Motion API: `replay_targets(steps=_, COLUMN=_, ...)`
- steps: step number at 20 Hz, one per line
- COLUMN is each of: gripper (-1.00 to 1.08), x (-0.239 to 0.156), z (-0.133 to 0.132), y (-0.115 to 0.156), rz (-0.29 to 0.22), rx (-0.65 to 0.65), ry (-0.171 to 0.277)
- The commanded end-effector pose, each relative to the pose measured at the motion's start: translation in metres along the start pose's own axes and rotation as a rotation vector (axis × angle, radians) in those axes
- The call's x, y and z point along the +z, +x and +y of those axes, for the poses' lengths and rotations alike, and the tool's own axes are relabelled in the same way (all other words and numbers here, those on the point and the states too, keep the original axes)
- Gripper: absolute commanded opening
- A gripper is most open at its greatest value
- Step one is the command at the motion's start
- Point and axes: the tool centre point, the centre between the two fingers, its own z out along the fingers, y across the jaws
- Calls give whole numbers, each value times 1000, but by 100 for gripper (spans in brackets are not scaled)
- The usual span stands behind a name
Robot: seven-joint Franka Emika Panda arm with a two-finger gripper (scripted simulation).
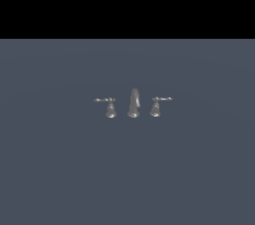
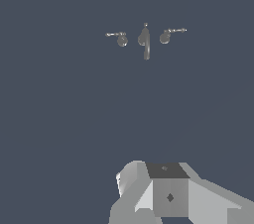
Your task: Turn on the faucet by rotating a designated handle.
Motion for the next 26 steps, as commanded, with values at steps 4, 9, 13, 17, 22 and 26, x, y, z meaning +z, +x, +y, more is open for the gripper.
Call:
replay_targets(steps=4, gripper=-100, x=1, z=-1, y=1, rz=0, rx=5, ry=0)
replay_targets(steps=9, gripper=-100, x=9, z=-7, y=4, rz=1, rx=34, ry=0)
replay_targets(steps=13, gripper=-100, x=21, z=-15, y=9, rz=2, rx=77, ry=-1)
replay_targets(steps=17, gripper=-100, x=37, z=-26, y=16, rz=4, rx=138, ry=-1)
replay_targets(steps=22, gripper=-100, x=64, z=-44, y=31, rz=6, rx=237, ry=-2)
replay_targets(steps=26, gripper=-100, x=87, z=-59, y=45, rz=9, rx=324, ry=-3)
